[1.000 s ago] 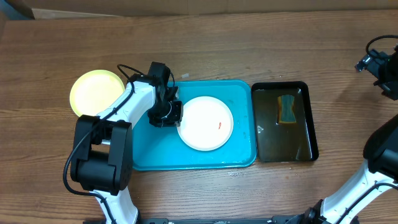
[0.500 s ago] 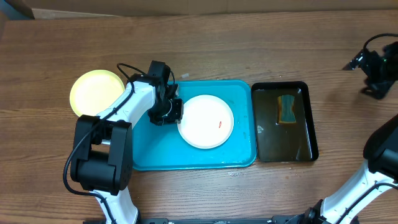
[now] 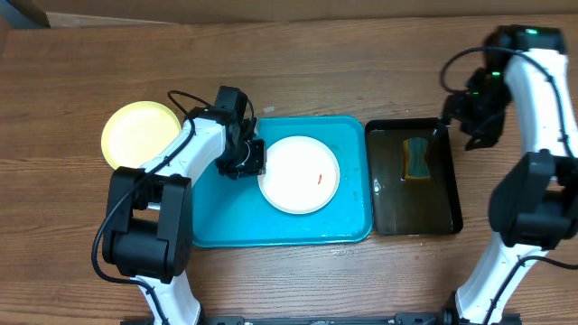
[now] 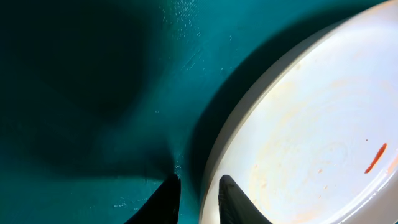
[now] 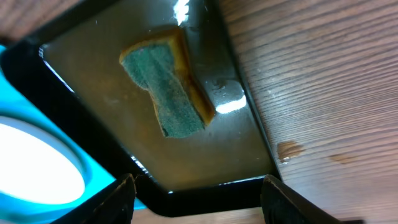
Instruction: Clean dirty plates on tray and stack at the side
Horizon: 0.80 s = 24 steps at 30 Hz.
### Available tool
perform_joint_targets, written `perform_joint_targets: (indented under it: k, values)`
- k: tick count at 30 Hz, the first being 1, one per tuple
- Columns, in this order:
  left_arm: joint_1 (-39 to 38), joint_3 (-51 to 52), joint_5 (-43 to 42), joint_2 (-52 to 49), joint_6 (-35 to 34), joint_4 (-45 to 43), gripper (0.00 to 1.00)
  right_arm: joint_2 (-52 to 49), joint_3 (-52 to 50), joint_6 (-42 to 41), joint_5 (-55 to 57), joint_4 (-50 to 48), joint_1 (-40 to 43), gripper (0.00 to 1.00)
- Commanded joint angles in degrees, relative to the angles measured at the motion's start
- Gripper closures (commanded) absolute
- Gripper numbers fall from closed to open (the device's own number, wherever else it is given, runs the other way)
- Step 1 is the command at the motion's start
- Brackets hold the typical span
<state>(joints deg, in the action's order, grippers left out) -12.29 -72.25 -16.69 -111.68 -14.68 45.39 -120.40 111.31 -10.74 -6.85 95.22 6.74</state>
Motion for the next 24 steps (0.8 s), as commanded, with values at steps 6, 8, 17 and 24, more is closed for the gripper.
perform_joint_targets:
  k: [6, 8, 17, 24]
  values:
    - [0.26, 0.09, 0.76, -0.37, -0.52, 0.39, 0.75, 0.81, -1.11, -3.02, 8.94, -1.49, -8.46, 0.36]
    - [0.24, 0.09, 0.76, -0.37, -0.52, 0.42, 0.74, 0.81, -2.78, -3.02, 8.94, -3.06, -9.55, 0.38]
    - [0.26, 0.09, 0.76, -0.37, -0.52, 0.39, 0.73, 0.81, -16.92, -2.99, 9.94, -16.37, -11.23, 0.4]
    - [0.26, 0.09, 0.76, -0.37, -0.52, 0.42, 0.72, 0.81, -24.04, -3.02, 10.67, -25.16, -11.23, 0.62]
